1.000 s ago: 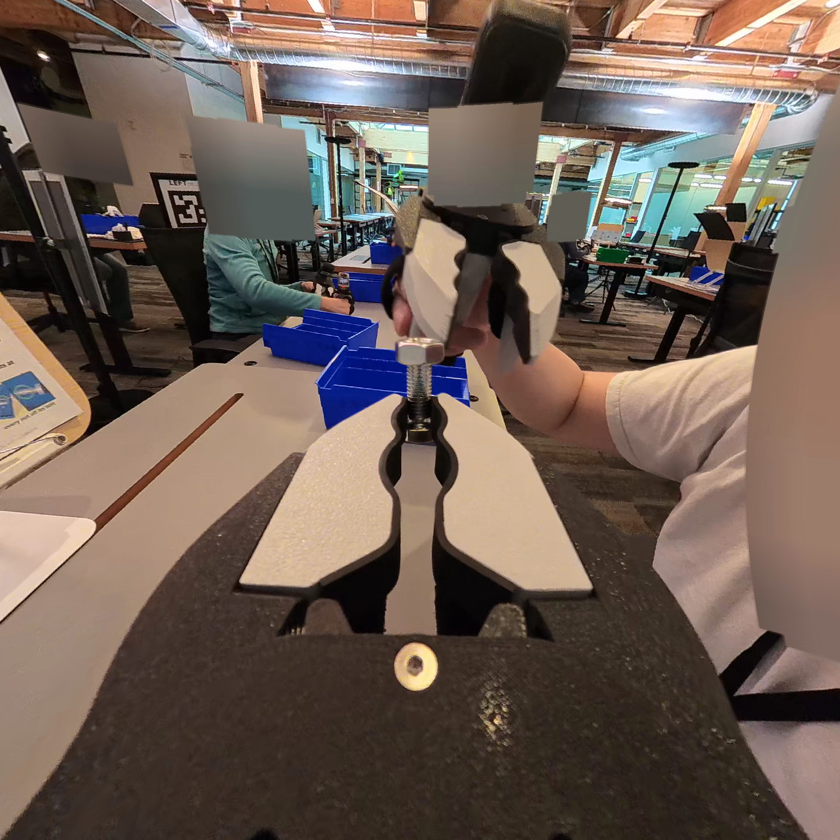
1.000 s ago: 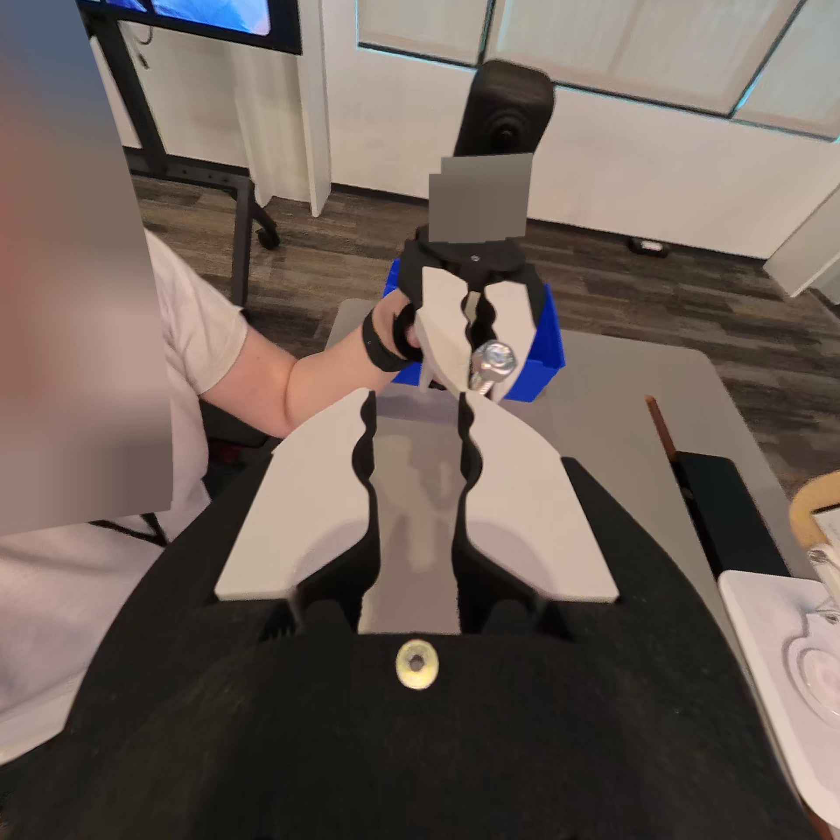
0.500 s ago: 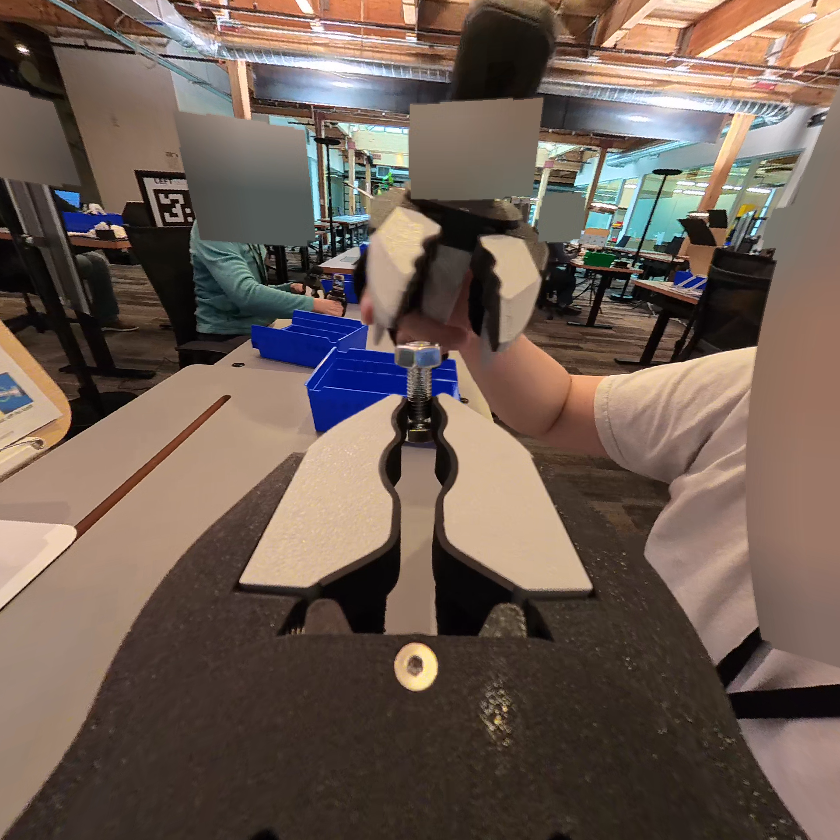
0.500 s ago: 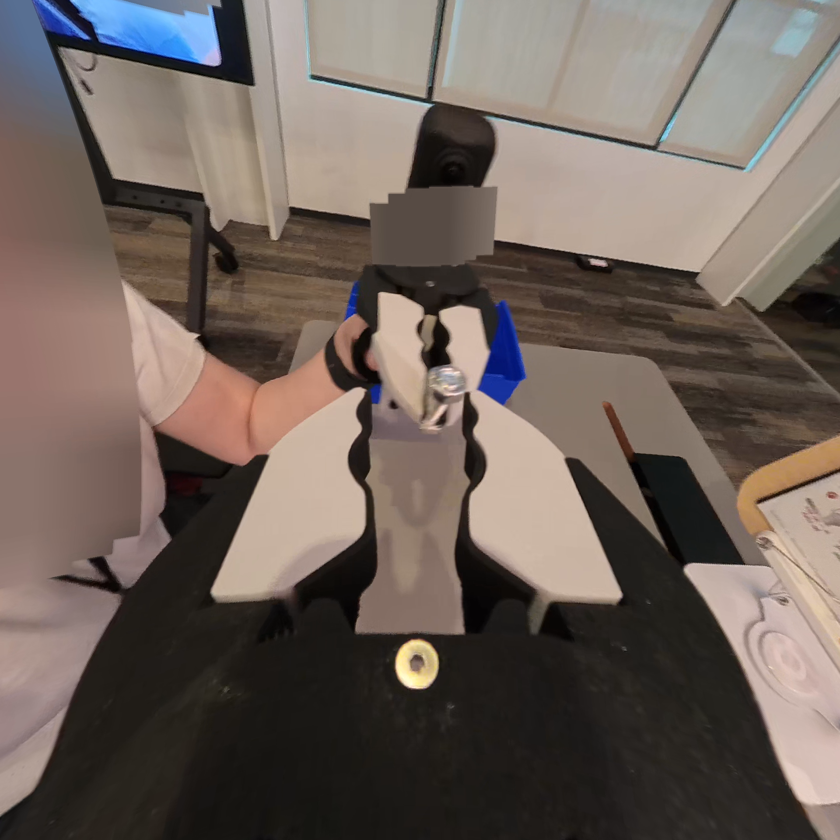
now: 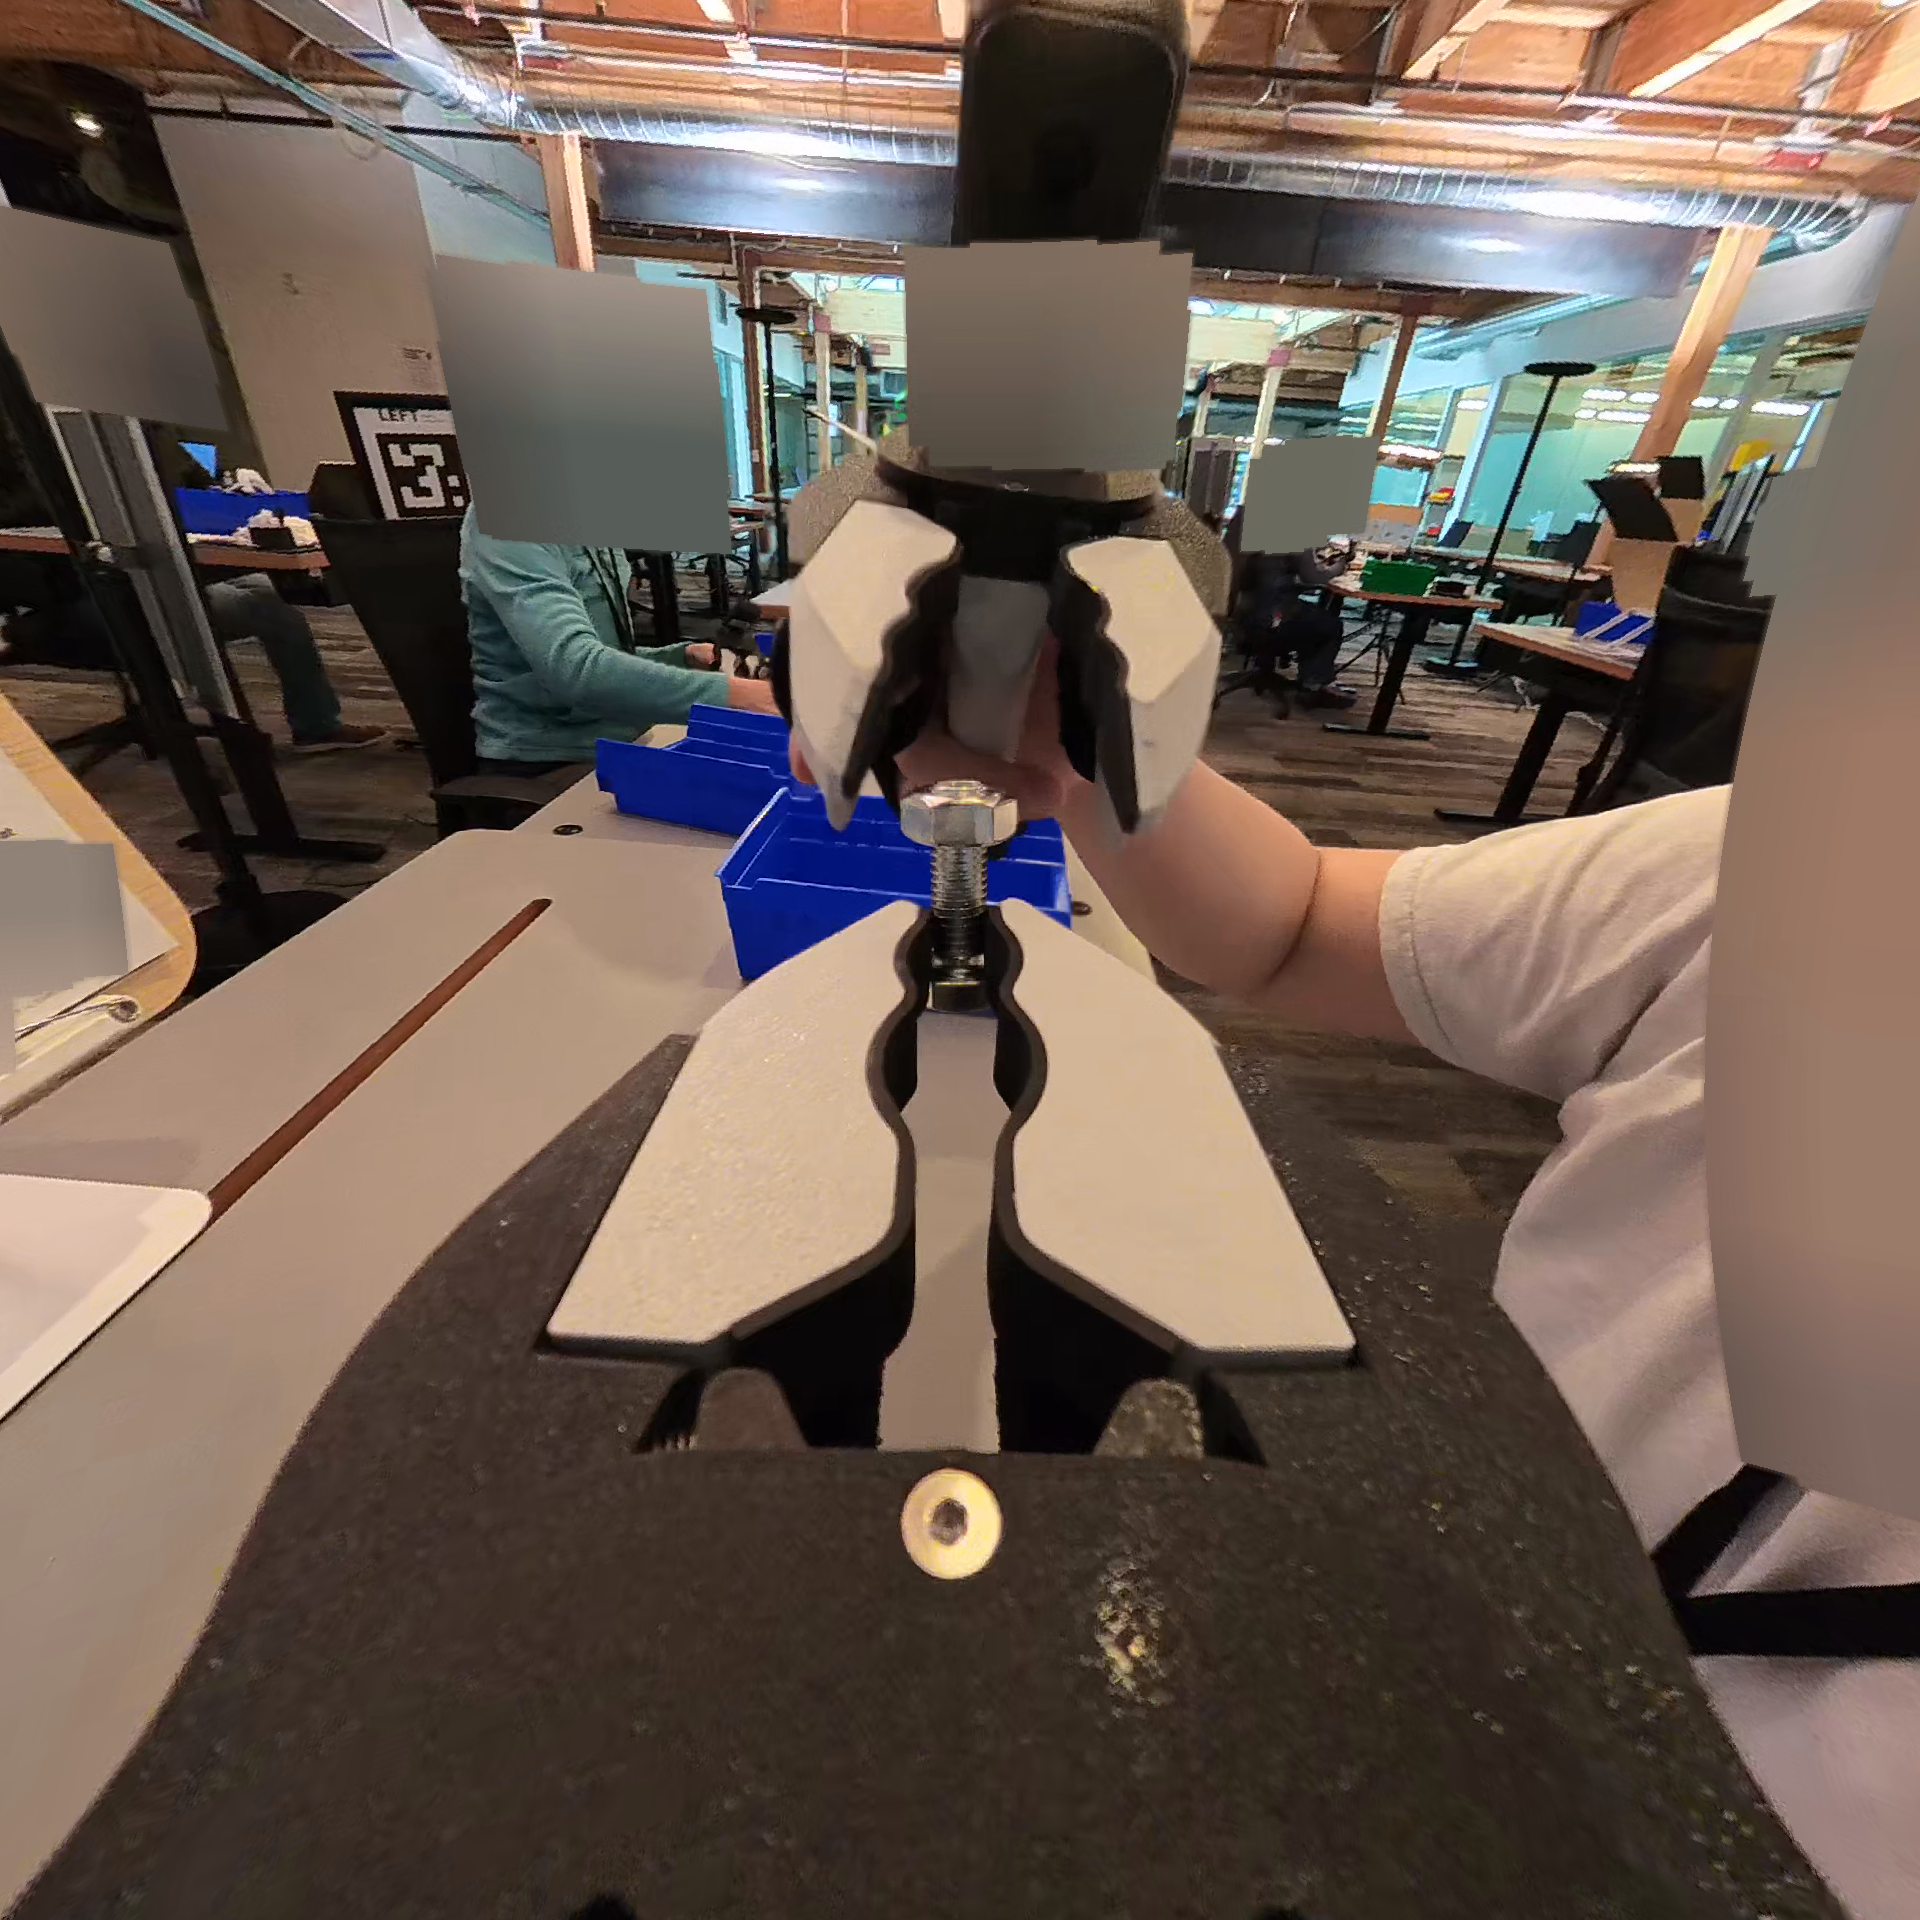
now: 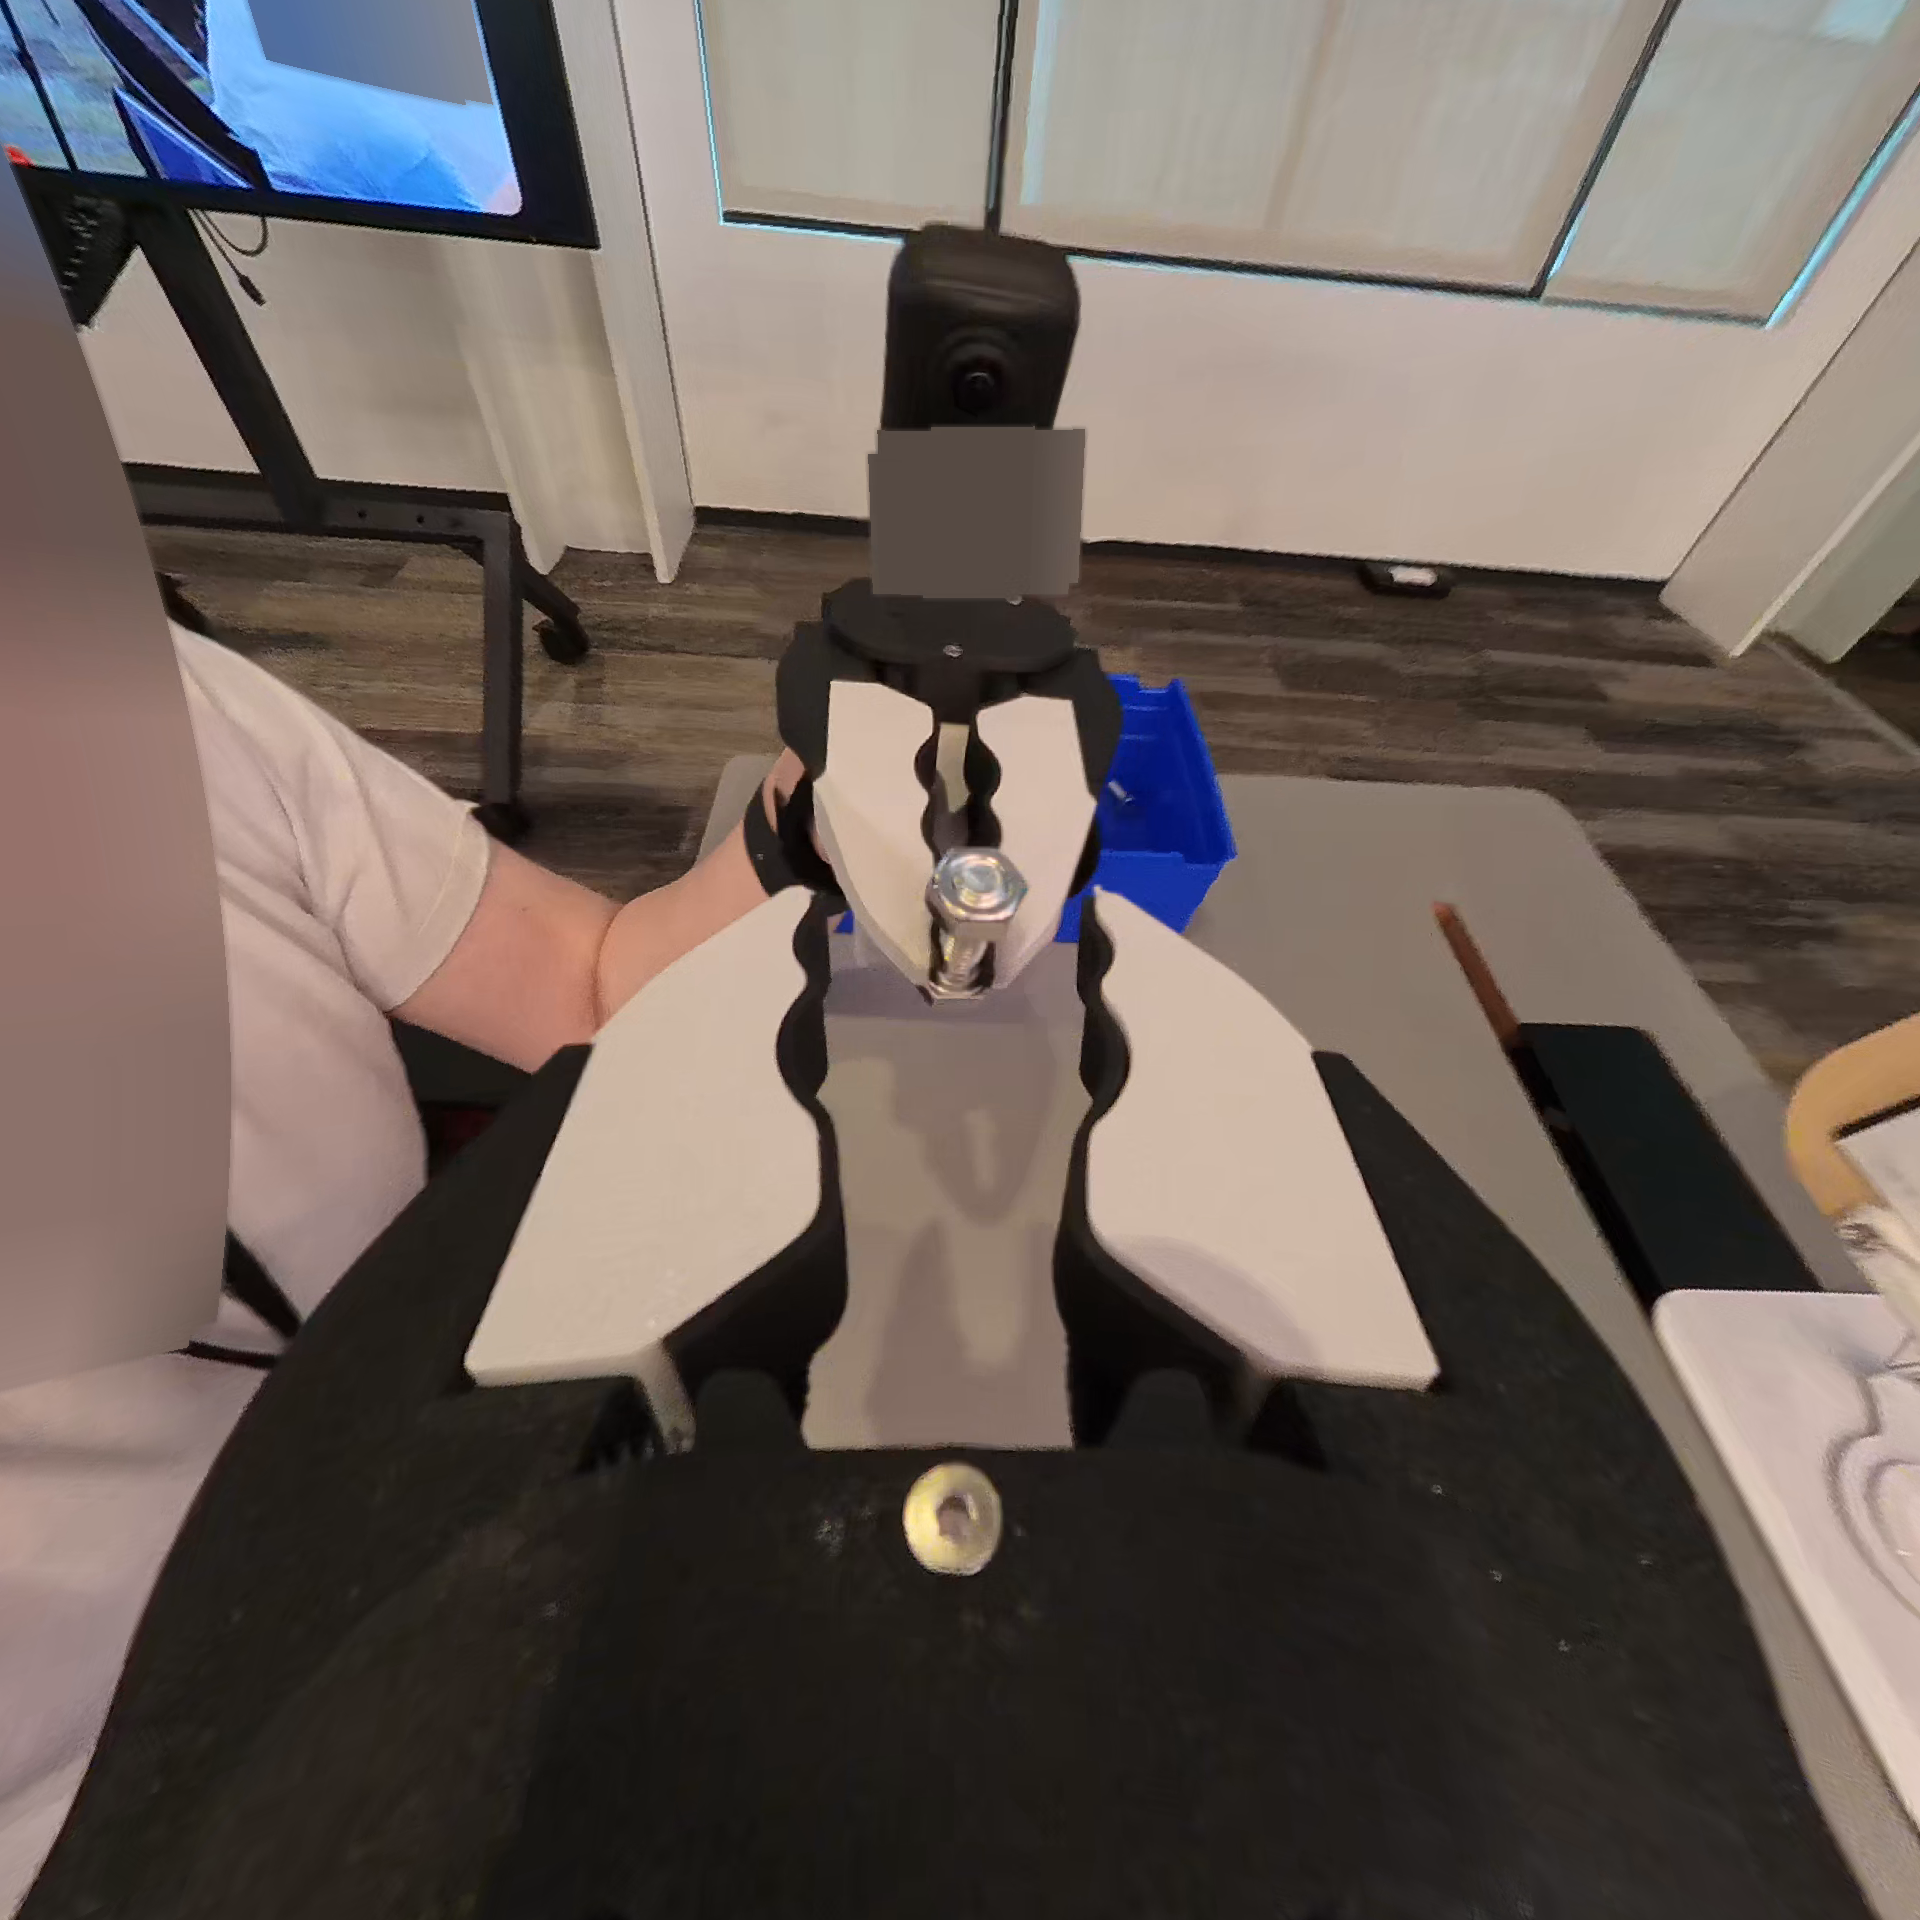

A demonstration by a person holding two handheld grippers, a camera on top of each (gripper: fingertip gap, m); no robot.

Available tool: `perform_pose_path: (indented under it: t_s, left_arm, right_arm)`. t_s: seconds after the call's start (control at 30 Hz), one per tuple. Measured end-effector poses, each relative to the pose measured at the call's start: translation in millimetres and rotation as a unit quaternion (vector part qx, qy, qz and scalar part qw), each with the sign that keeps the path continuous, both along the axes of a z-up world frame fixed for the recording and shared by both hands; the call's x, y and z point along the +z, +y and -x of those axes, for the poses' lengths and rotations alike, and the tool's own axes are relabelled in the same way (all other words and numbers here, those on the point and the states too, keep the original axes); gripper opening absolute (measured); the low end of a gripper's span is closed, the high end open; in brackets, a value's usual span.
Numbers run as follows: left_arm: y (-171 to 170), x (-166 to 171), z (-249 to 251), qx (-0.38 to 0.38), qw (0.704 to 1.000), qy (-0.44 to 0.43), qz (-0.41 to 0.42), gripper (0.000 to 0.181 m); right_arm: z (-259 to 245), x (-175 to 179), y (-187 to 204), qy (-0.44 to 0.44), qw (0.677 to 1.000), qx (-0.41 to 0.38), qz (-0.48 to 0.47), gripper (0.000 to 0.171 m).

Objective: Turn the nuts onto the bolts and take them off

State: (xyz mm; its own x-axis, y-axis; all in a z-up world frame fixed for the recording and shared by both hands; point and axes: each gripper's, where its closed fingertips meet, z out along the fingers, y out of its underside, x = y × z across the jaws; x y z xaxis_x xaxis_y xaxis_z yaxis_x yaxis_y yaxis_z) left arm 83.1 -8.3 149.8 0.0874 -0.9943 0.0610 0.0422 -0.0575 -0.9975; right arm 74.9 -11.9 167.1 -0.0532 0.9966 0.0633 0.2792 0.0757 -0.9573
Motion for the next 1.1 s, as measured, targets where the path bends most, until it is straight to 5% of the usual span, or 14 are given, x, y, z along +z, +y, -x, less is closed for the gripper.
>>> perform_pose_path:
  t_s: [0.13,0.2,0.37,0.53,0.63,0.97,1.0,1.1]
  left_arm:
    - [4.1,0.4,2.2,0.005,1.0,-0.005,0.006,0.009]
    - [10.5,-0.1,5.5,0.021,1.0,-0.006,0.008,0.009]
    - [4.1,-0.2,2.6,0.002,1.0,-0.003,0.008,0.009]
    - [7.5,-0.9,4.5,0.011,1.0,-0.002,0.008,0.009]
    - [11.1,0.2,8.9,0.018,1.0,-0.007,0.011,0.009]
    - [15.0,1.7,11.3,0.026,0.999,-0.015,0.016,0.009]
    - [18.5,2.4,13.8,0.036,0.999,-0.018,0.017,0.009]
    - [13.7,4.3,14.8,0.014,0.999,-0.026,0.022,0.009]
  right_arm:
    - [0.6,-12.4,-9.6,-0.023,1.0,0.014,-0.005,0.048]
    - [-5.5,-14.9,-20.1,-0.027,0.999,0.03,-0.013,0.031]
    - [0.6,-3.5,4.0,-0.002,0.999,-0.029,-0.026,0.04]
    - [2.4,-3.3,-3.0,-0.002,1.0,0.0,0.026,0.046]
    - [-8.5,-2.0,-7.7,0.002,1.0,0.011,0.011,0.024]
    - [1.8,-7.1,-8.0,-0.002,0.999,0.025,0.025,0.046]
    - [-2.5,-6.8,-16.7,-0.003,0.999,0.044,0.016,0.028]
    - [-5.9,-0.6,-7.6,0.009,1.0,0.003,-0.012,0.029]
